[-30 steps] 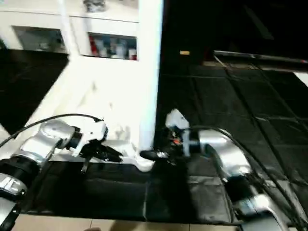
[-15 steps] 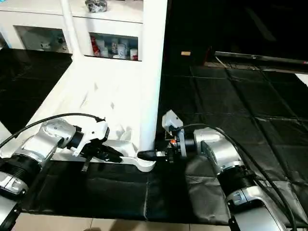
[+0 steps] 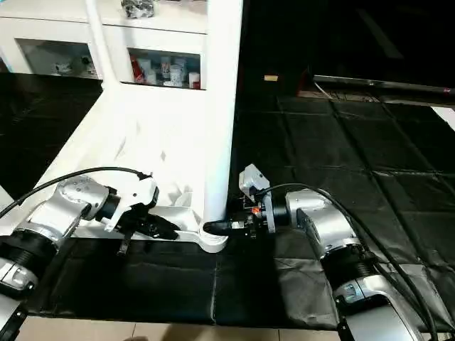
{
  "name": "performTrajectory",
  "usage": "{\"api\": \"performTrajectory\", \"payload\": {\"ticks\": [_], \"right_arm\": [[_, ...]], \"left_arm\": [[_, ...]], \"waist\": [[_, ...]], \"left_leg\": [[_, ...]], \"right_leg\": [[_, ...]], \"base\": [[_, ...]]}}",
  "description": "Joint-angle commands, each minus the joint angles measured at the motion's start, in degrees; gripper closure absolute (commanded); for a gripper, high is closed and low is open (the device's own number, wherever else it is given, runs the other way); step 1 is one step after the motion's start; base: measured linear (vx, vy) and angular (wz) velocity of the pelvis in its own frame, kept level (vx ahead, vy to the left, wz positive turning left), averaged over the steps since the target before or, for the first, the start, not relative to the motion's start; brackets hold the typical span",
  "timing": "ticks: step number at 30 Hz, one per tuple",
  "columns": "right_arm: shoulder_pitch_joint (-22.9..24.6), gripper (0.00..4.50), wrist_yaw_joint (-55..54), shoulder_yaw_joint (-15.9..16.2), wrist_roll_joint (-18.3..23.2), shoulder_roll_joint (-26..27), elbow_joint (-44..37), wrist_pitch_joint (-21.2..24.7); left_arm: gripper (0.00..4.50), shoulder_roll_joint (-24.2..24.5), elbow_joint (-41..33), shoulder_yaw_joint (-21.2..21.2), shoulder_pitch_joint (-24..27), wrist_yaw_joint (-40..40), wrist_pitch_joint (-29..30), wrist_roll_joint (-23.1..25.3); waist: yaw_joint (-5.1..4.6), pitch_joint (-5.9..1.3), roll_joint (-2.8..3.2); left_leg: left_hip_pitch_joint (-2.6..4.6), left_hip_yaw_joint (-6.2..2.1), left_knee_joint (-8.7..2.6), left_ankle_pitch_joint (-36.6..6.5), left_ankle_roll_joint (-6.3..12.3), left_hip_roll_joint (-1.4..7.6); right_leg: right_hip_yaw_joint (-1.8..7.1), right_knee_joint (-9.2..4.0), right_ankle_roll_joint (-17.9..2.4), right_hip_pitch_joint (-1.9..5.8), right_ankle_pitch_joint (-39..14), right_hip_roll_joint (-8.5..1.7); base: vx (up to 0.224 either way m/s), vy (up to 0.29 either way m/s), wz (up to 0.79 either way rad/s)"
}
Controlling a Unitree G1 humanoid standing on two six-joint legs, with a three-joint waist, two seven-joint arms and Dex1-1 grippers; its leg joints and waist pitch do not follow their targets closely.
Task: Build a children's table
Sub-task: Rotate leg to tighten
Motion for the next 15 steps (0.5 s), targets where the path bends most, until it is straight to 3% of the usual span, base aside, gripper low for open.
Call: {"api": "performTrajectory", "payload": {"ticks": [1,7,8,9,10,13,15], "right_arm": [[0.85,2.40,0.47,-0.21,1.23,0.36,-1.54,1.22],[2.59,2.43,-8.77,-2.18,0.13,3.29,-3.22,1.42],[3.07,2.43,-15.87,-3.00,-1.92,5.37,-2.81,0.87],[3.09,2.44,-16.27,-3.05,-2.02,5.49,-2.77,0.87],[3.16,2.46,-19.57,-3.82,-2.31,6.77,-2.39,1.36],[3.54,2.49,-29.75,-5.53,-3.78,11.46,-2.53,3.58],[3.39,2.49,-33.60,-6.04,-4.24,13.56,-2.58,4.69]], "left_arm": [[4.50,-0.81,-1.97,2.22,-0.48,2.34,1.23,-1.63],[4.50,-4.43,-2.75,4.14,-1.08,9.08,6.24,-2.18],[4.50,-6.44,-3.70,4.94,-1.18,12.10,8.59,-2.69],[4.50,-6.55,-3.77,4.99,-1.19,12.26,8.73,-2.72],[4.50,-7.58,-4.02,5.25,-1.39,13.83,9.37,-2.73],[4.50,-11.75,-3.86,6.57,-3.17,21.52,13.20,-1.68],[4.50,-13.40,-3.43,7.12,-4.17,24.58,14.78,-1.21]], "waist": [[-0.24,-3.75,0.24],[-0.40,-3.64,0.13],[-0.73,-3.58,0.16],[-0.78,-3.55,0.41],[-1.50,-3.59,-0.05],[-2.37,-3.57,0.10],[-2.77,-3.65,0.19]], "left_leg": [[0.13,0.78,-3.91,-13.22,0.81,0.06],[0.09,0.78,-3.95,-13.53,0.50,-0.13],[-0.01,0.73,-3.99,-13.49,-0.04,-0.17],[0.03,0.65,-4.02,-13.68,-0.40,-0.23],[-0.79,0.38,-4.27,-13.08,-0.85,-0.56],[-0.40,0.51,-4.01,-13.66,-0.57,-0.51],[-0.34,0.49,-3.96,-13.29,-0.68,-0.60]], "right_leg": [[2.09,-3.98,-11.54,3.26,-14.88,-2.52],[2.08,-4.29,-10.98,3.21,-16.47,-2.61],[2.13,-4.31,-10.49,3.17,-17.19,-2.61],[2.07,-4.32,-10.33,3.10,-17.85,-2.65],[1.71,-4.41,-8.45,3.76,-20.38,-2.49],[1.95,-4.82,-8.28,3.21,-20.93,-2.48],[1.91,-4.80,-8.56,3.25,-20.28,-2.38]], "base": [[0.000,0.000,0.00],[0.000,0.000,0.00],[0.000,0.000,0.00],[0.000,0.000,0.00],[0.000,0.000,0.00],[0.000,0.000,0.00],[0.000,0.000,0.00]]}}
